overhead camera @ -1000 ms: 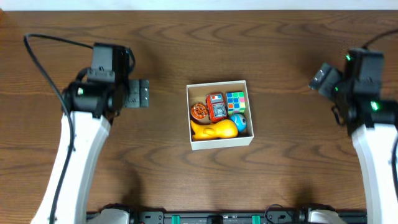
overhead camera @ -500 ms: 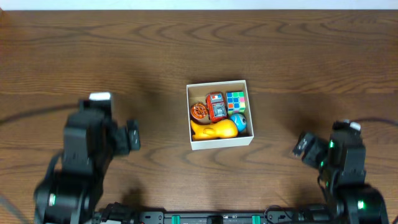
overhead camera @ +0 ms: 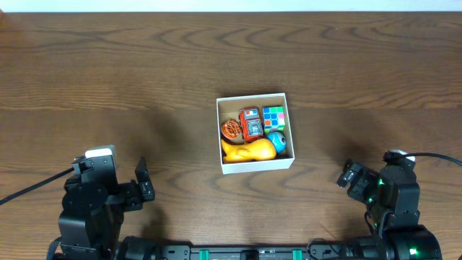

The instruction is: Pack container

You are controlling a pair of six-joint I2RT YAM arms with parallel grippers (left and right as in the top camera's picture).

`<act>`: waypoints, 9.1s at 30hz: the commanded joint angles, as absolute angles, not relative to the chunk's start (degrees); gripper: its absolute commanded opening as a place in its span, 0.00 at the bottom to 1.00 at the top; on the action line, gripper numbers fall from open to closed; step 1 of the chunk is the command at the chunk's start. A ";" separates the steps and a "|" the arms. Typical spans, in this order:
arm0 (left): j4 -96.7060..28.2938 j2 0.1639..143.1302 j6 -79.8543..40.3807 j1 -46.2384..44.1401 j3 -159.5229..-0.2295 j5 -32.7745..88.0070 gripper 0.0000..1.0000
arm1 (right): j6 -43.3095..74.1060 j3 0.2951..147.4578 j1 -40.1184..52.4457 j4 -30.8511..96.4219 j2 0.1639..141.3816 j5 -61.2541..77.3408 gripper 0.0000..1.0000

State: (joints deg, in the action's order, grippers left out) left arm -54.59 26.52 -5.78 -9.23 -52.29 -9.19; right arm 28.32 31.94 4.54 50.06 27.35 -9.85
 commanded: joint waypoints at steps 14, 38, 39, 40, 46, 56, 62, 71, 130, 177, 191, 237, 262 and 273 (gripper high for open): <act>-54.41 26.50 -6.09 -9.45 -51.92 -10.11 0.98 | 29.32 31.59 4.99 50.24 27.03 -10.09 0.99; -54.41 26.50 -6.09 -9.45 -51.92 -10.13 0.98 | -1.52 4.56 5.30 3.86 0.43 3.92 0.99; -54.41 26.50 -6.09 -9.45 -51.92 -10.11 0.98 | -1.87 3.05 5.30 2.39 0.30 4.01 0.99; -54.41 26.50 -6.11 -9.45 -51.92 -10.11 0.98 | -2.13 1.72 5.30 1.91 0.30 4.16 0.99; -54.41 26.50 -6.11 -9.45 -51.92 -10.11 0.98 | -4.69 0.30 5.32 3.81 0.30 5.96 0.99; -54.41 26.50 -6.09 -9.45 -51.92 -10.13 0.98 | -4.16 0.32 5.30 3.66 0.34 5.87 0.99; -54.41 26.50 -6.09 -9.45 -51.92 -10.13 0.98 | -4.19 0.32 5.30 3.64 0.34 5.85 0.99; -54.41 26.50 -6.09 -9.45 -51.92 -10.11 0.98 | -4.19 0.32 5.30 3.64 0.34 5.85 0.99; -3.62 0.25 -2.42 0.32 -0.23 -6.48 0.98 | -4.19 0.32 5.30 3.66 0.34 5.87 0.99; -3.62 0.23 -2.42 0.32 -0.23 -6.46 0.98 | -4.19 0.32 5.30 3.64 0.34 5.87 0.99; -3.62 0.23 -2.42 0.32 -0.23 -6.46 0.98 | -4.19 0.32 5.30 3.64 0.34 5.87 0.99; -3.62 0.25 -2.42 0.32 -0.23 -6.48 0.98 | -4.19 0.32 5.30 3.64 0.34 5.85 0.99; -3.62 0.25 -2.42 0.32 -0.23 -6.48 0.98 | -4.19 0.32 5.30 3.66 0.34 5.85 0.99; -3.62 0.23 -2.42 0.32 -0.23 -6.46 0.98 | -4.19 0.32 5.30 3.66 0.34 5.85 0.99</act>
State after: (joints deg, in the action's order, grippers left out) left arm -1.30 0.58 -2.94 -0.01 -1.39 -6.17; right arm -3.60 0.47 4.97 3.55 0.69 5.58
